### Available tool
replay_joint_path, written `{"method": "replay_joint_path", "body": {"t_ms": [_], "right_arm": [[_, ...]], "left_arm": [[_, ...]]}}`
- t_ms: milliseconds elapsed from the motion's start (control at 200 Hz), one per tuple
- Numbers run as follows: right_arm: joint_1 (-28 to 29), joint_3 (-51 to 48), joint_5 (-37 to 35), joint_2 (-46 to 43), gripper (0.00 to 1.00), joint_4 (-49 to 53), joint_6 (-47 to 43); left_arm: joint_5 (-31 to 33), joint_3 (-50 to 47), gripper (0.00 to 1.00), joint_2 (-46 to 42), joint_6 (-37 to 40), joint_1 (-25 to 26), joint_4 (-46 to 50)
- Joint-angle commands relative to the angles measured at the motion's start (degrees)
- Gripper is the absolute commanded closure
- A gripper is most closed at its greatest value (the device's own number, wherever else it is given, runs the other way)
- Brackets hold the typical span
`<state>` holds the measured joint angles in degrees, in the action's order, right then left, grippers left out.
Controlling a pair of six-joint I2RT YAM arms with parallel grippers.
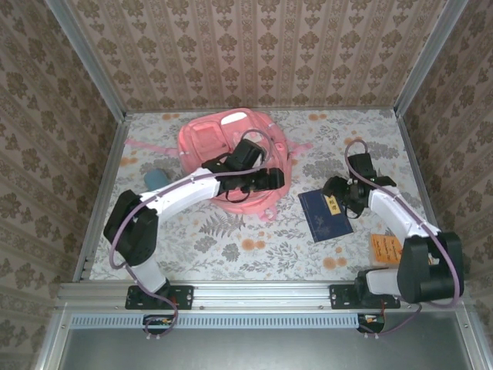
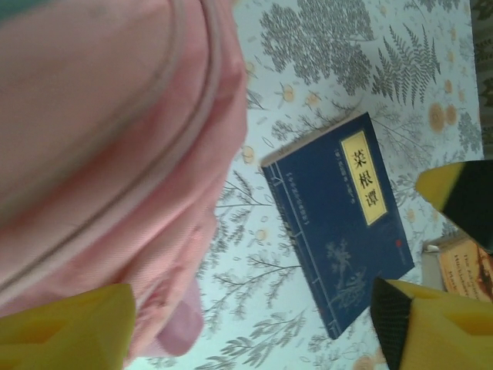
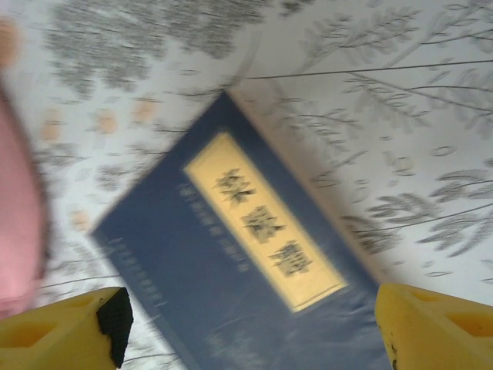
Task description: Pack the student bag
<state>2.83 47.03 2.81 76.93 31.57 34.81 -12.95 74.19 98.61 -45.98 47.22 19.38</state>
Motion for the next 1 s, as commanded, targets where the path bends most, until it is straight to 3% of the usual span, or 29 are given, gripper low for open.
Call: {"method": "replay_joint_path", "body": {"t_ms": [0, 250, 540, 990], "right_arm": [[-1.3, 1.8, -4.1, 2.4, 0.18, 4.3, -5.9], [-1.6, 1.0, -4.1, 7.4, 0.21, 4.9, -5.8], [-1.3, -1.8, 1.7, 9.6, 0.28, 3.8, -5.1], [6.1, -4.8, 10.4, 7.3, 0.39, 3.2, -2.6]], "left_arm": [[-2.3, 1.9, 0.25, 2.6, -6.3, 1.4, -3.8], [-5.1, 4.5, 0.31, 9.6, -10.0, 4.6, -6.3], [-7.3, 8.7, 0.35, 16.7, -11.2, 7.6, -5.6], [-6.0, 12.4, 0.42, 21.6, -8.8, 7.7, 2.1]]}}
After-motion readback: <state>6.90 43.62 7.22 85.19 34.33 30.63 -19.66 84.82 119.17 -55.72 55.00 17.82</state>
